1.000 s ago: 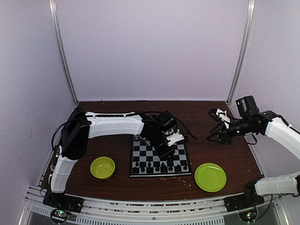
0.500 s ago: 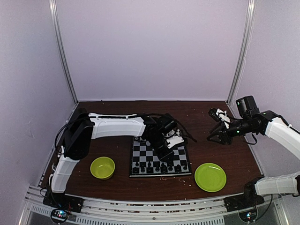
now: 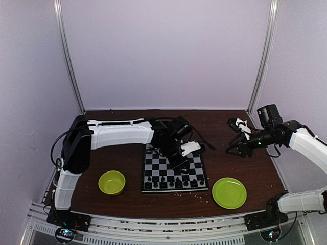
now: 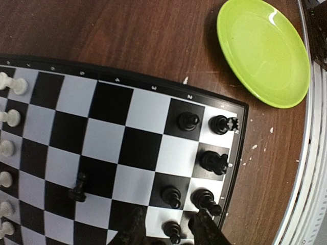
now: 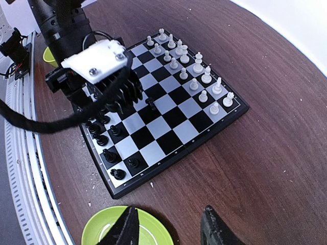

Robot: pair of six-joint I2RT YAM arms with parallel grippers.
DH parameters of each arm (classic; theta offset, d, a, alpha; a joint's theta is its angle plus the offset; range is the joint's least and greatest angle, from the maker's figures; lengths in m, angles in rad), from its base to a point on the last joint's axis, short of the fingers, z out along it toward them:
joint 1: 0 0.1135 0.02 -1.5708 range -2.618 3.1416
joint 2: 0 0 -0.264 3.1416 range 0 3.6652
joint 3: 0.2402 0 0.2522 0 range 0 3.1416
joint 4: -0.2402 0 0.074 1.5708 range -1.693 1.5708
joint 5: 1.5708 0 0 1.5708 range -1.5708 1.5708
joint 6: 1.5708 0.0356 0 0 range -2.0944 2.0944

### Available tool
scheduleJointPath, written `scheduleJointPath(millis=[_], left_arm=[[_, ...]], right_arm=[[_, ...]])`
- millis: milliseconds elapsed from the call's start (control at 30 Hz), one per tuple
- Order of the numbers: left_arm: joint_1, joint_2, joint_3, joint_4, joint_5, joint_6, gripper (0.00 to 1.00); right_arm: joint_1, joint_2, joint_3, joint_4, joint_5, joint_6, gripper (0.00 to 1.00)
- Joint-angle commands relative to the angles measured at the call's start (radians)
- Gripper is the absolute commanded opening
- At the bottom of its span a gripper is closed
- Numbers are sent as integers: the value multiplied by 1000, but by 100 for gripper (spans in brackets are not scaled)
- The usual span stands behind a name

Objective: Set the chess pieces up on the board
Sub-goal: Place the pawn on c7, then pick up the pawn from the chessboard.

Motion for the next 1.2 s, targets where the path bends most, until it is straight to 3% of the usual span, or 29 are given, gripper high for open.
scheduleJointPath(millis=[0, 467, 800, 1167], left_arm=[[18, -51, 13, 33, -78, 90, 34], [57, 79, 104, 16, -97, 254, 39], [67, 167, 185, 0, -116, 266, 40], [75, 173, 136, -23, -129, 263, 39]], right_arm=[[-7, -1, 21, -1, 8, -4, 40], [-7, 8, 21, -1, 16, -6, 40], [-6, 23, 22, -4, 23, -10, 40], [-7, 28, 28, -10, 26, -16, 40]])
